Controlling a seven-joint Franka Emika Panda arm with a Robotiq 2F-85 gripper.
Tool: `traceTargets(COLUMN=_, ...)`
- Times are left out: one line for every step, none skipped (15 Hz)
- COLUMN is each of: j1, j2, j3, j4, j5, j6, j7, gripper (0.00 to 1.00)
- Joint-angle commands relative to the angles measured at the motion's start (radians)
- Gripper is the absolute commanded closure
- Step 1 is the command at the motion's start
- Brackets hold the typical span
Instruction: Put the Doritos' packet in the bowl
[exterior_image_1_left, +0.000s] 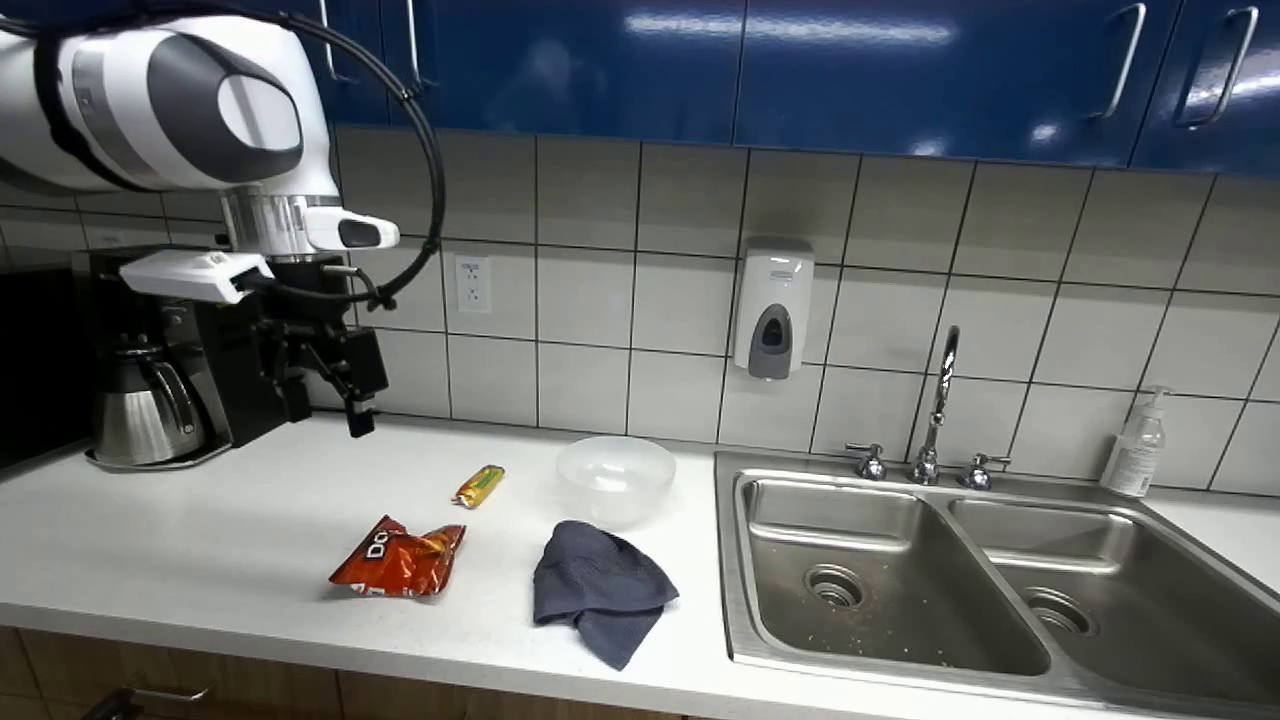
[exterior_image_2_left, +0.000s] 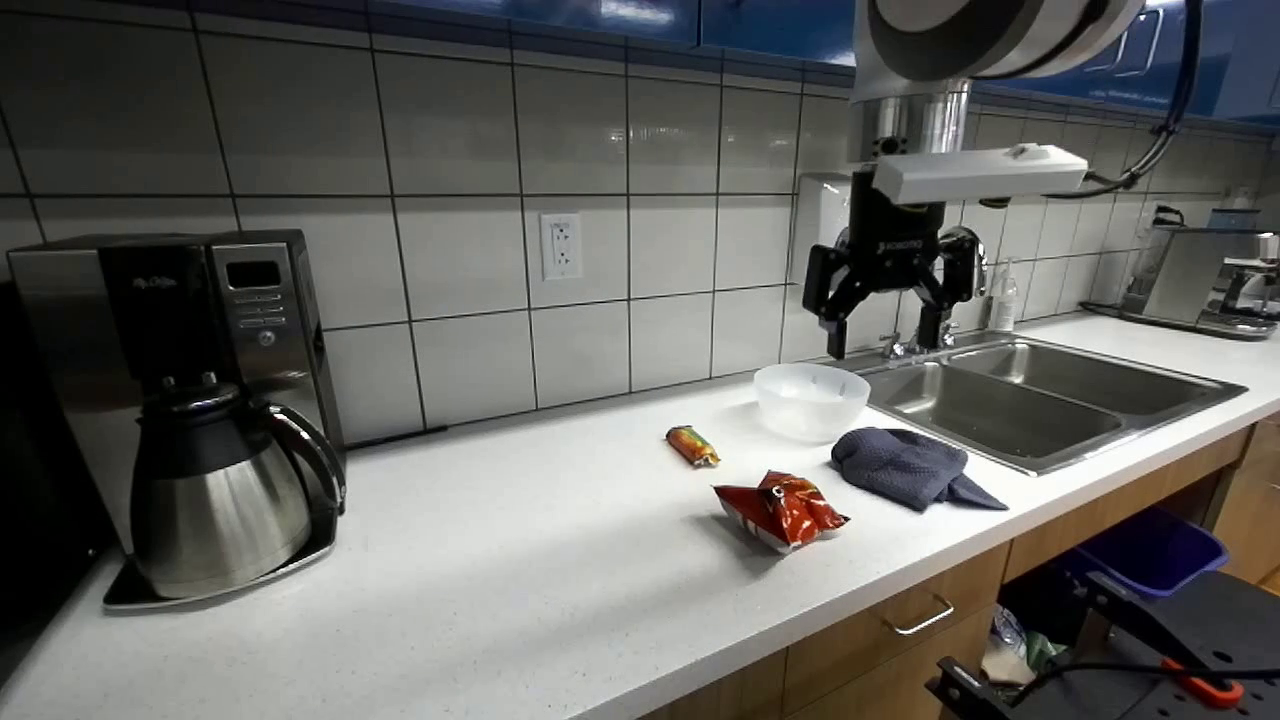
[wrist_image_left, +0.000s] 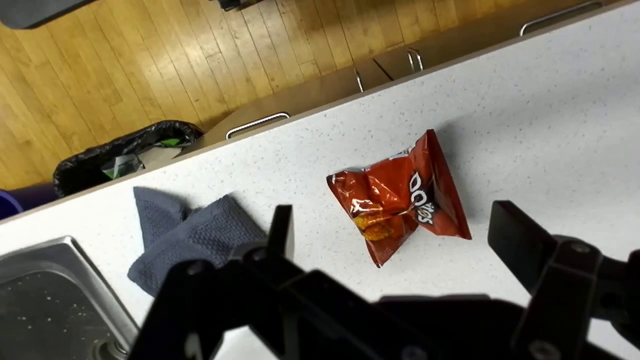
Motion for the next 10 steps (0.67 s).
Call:
traceTargets(j1=-0.059, j2=0.097, j3=0.069, j4=-0.008, j5=-0.014, j6=0.121, j7=0.204, gripper=0.0)
traceTargets(j1=-0.064, j2=0.132, j3=0.078, j4=-0.001, j5=-0.014, j6=0.147, j7=0.248, gripper=0.0)
traceTargets(j1=-0.073, j2=0.167, j3=0.088, j4=0.004, j5=-0.024, j6=0.178, j7=0.299, gripper=0.0)
traceTargets(j1=-0.081, j2=0.199, j3=0.095, j4=0.01, j5=-0.037, j6=0.211, j7=0.352, gripper=0.0)
traceTargets(j1=-0.087, j2=0.228, j3=0.098, j4=0.016, j5=-0.057, j6=0.241, j7=0.403, gripper=0.0)
traceTargets(j1=-0.09, j2=0.262, j3=0.097, j4=0.028, j5=-0.08, j6=0.265, j7=0.448, gripper=0.0)
traceTargets(j1=-0.093, j2=0.299, j3=0.091, j4=0.044, j5=-0.105, j6=0.288, j7=0.494, gripper=0.0)
traceTargets(j1=-0.092, j2=0.328, j3=0.082, j4=0.056, j5=-0.134, j6=0.308, j7=0.538, gripper=0.0)
traceTargets(j1=-0.089, j2=0.356, j3=0.069, j4=0.073, j5=-0.156, j6=0.324, j7=0.574, gripper=0.0)
traceTargets(j1=-0.085, j2=0.382, j3=0.055, j4=0.085, j5=-0.188, j6=0.342, j7=0.623, gripper=0.0)
